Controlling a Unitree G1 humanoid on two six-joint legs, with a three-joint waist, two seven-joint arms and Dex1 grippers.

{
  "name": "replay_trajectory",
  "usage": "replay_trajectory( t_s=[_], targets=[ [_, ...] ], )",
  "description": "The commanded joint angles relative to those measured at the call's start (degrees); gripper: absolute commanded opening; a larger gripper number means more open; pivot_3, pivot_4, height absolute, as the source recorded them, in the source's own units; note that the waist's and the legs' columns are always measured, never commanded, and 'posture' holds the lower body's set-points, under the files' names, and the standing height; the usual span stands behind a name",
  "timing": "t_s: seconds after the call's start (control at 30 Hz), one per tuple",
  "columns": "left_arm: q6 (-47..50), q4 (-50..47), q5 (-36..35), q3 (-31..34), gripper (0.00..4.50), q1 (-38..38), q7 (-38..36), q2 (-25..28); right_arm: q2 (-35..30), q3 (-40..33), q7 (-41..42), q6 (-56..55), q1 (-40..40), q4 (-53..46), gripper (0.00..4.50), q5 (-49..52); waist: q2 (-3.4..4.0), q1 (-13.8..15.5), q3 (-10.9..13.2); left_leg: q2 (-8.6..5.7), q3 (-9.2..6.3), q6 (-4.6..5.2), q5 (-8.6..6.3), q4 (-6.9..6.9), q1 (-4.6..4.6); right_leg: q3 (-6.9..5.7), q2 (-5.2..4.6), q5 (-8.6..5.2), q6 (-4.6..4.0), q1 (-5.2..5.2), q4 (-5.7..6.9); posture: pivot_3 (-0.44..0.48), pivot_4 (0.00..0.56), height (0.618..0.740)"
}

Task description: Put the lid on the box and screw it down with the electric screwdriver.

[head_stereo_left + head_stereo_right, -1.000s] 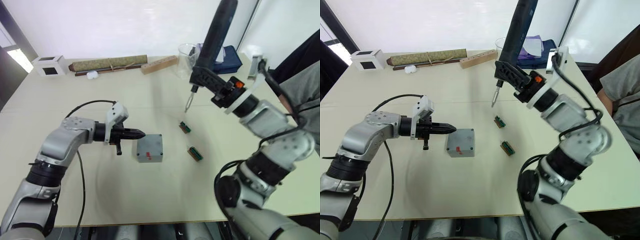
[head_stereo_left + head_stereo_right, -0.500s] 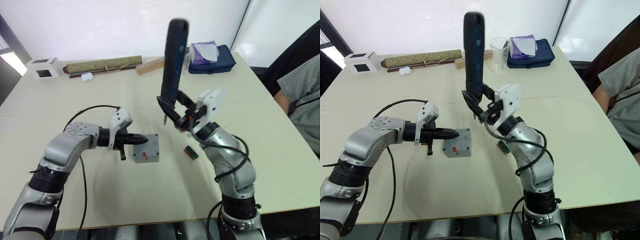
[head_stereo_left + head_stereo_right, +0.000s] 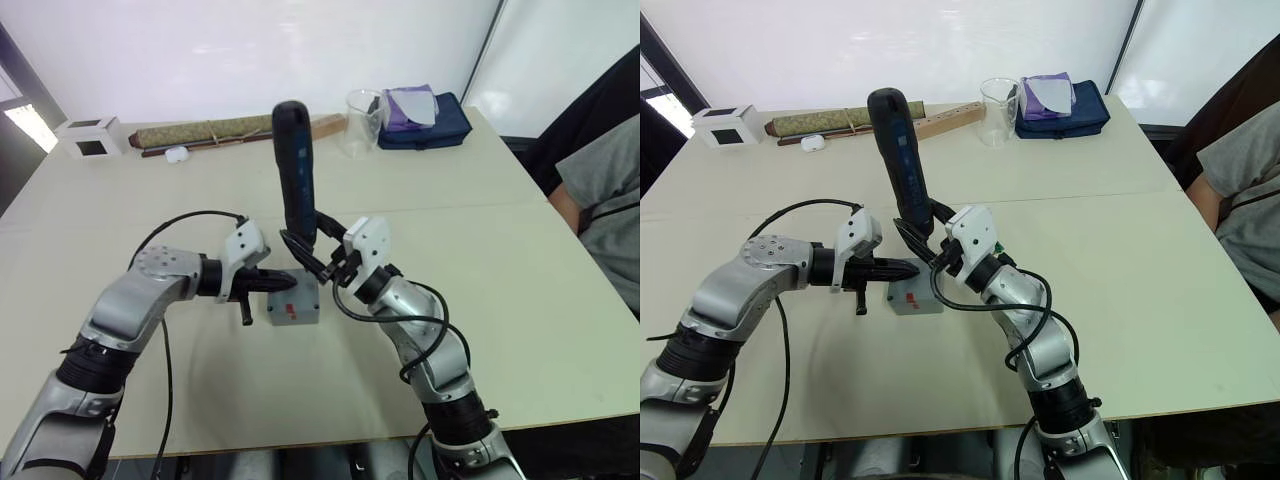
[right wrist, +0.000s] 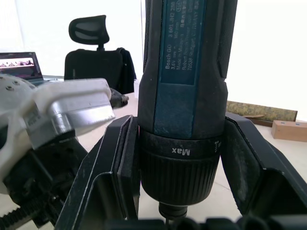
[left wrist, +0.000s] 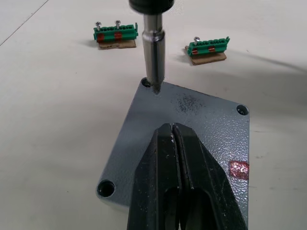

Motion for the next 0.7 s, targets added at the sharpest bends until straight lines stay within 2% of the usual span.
replay_trajectory(
  t_s=[0.03,0.7],
  targets=[
    [1.29,-0.28,1.31,-0.89,0.00,0.87,0.32,1.11,0.52,0.27,-0.08,-4.23,-0.79,-1.27,2.15,-0.47,0.00,0.00,0.00,0.00,0.00,0.00,0.00,0.00,0.00,0.00,0.00,0.00,0.00,0.00,0.00,0.000,0.150,0.740],
    [1.33,-0.38,1.97,-2.01,0.00,0.75,-0.40,0.77,-1.45,-0.99,0.20,-6.49,-0.44,1.97,2.15,-1.18,-0.01,0.01,-0.01,0.00,0.02,0.00,0.00,-0.03,0.26,0.01,0.00,-0.01,-0.01,0.23,0.00,0.000,0.150,0.740]
  ],
)
